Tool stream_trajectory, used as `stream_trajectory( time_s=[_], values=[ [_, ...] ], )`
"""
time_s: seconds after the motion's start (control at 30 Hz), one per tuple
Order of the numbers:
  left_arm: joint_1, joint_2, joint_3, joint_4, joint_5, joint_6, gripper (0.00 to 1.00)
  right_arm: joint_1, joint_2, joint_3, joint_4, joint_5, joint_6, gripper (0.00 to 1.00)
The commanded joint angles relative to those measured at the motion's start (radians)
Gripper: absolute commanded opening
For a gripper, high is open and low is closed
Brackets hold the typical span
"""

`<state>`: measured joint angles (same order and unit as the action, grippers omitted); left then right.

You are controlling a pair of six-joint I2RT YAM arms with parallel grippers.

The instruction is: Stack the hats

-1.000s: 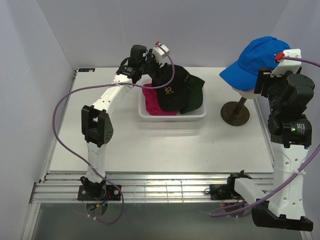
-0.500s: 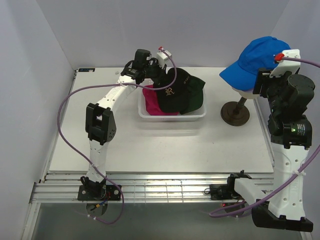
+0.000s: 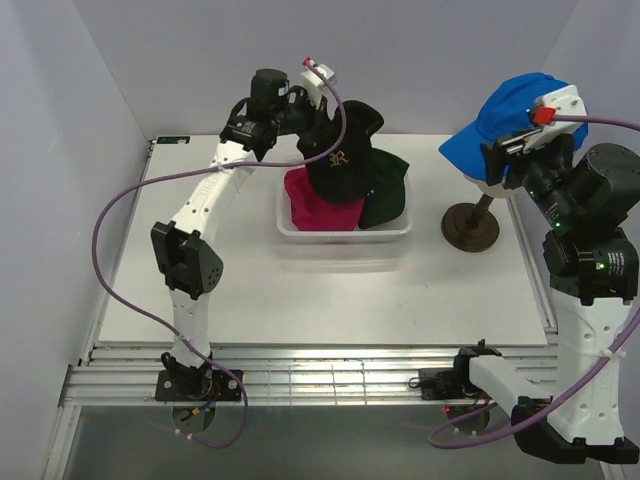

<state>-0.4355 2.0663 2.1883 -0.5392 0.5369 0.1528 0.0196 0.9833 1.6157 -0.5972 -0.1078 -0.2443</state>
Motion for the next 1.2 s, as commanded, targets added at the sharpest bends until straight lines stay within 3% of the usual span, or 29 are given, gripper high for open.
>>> stream_trajectory(
  time_s=[0.0,0.07,0.13,0.27,0.3,0.33,0.4,0.43,0.47,0.6,0.87,1.17],
  values=[
    [-0.003,-0.175,0.131,-0.057,0.035,-0.064,0.0,0.13,0.058,0.068,0.073,-0.301,-0.058,0.61],
    [-0.002,-0.186,0.189,-0.088,0.034,-0.079,0.0,0.224,0.101,0.094,0.095,-0.268,-0.107,0.6],
    [-0.002,-0.198,0.218,-0.122,0.025,-0.09,0.0,0.362,0.106,0.079,0.169,-0.141,-0.208,0.59],
    [0.0,-0.244,0.287,-0.163,0.006,-0.117,0.0,0.532,0.0,-0.172,0.434,-0.07,-0.474,0.58],
    [0.0,-0.251,0.297,-0.179,0.006,-0.122,0.0,0.557,-0.035,-0.347,0.503,-0.084,-0.562,0.59],
    [0.0,-0.262,0.3,-0.183,0.011,-0.127,0.0,0.61,-0.117,-0.444,0.659,-0.085,-0.769,0.61],
    [0.0,-0.288,0.3,-0.197,0.024,-0.144,0.0,0.651,-0.193,-0.732,0.842,-0.075,-0.979,0.69],
    [0.0,-0.296,0.298,-0.2,0.032,-0.145,0.0,0.677,-0.24,-0.81,1.04,-0.061,-1.059,0.71],
    [0.0,-0.302,0.295,-0.203,0.035,-0.145,0.0,0.689,-0.25,-0.865,1.116,-0.05,-1.151,0.74],
    [0.0,-0.324,0.283,-0.209,0.044,-0.176,0.0,0.75,-0.235,-0.95,1.287,0.031,-1.24,0.77],
    [0.0,-0.325,0.277,-0.212,0.074,-0.193,0.0,0.816,-0.141,-0.929,1.344,0.161,-1.401,0.74],
    [0.0,-0.305,0.307,-0.206,0.092,-0.204,0.0,0.818,-0.064,-0.875,1.252,0.195,-1.601,0.77]
  ],
)
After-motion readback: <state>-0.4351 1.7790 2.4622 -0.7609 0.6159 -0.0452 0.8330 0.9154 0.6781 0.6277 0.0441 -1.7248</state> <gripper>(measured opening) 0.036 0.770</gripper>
